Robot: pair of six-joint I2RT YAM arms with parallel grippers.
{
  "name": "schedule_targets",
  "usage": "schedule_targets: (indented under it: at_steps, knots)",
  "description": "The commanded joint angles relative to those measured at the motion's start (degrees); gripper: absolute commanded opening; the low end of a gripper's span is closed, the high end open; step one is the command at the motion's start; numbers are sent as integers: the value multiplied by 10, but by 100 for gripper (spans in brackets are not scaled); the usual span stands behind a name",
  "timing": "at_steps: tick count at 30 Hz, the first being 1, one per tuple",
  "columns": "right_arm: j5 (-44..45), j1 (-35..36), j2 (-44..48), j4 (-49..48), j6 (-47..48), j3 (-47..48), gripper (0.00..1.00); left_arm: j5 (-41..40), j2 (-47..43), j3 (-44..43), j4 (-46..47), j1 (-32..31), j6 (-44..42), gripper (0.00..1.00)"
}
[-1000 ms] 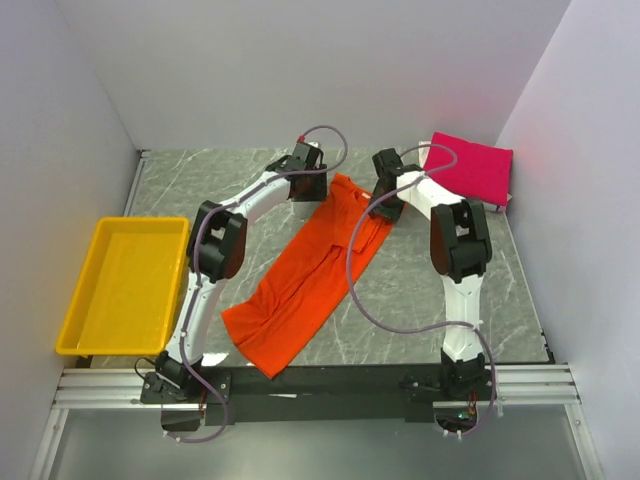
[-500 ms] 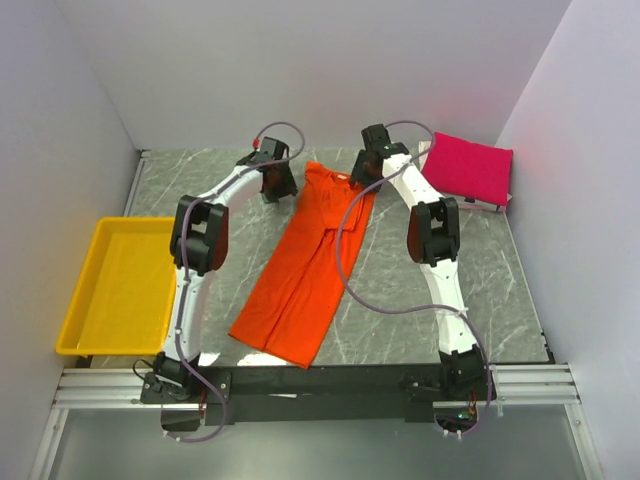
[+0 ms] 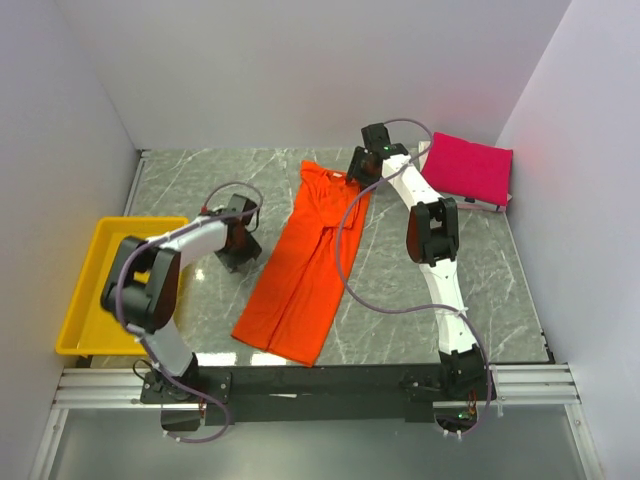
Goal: Fold and stack the t-shirts
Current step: Fold the tshirt
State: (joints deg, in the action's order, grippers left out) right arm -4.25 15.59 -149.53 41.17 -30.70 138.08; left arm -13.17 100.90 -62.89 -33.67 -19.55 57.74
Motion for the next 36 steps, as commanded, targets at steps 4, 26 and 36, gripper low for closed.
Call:
schedule_targets:
  at_steps: [4,26,36]
  knots:
    - [-4,-6,-10,-35,20,14,56,8,-113,123,4,-67,102,58]
    - [-5,-20,-17,-50,83,34,64,90,-298,282,0,-232,240,55]
    - [-27,-37,-9,-69,76,46,66,117,-290,266,13,-283,217,54]
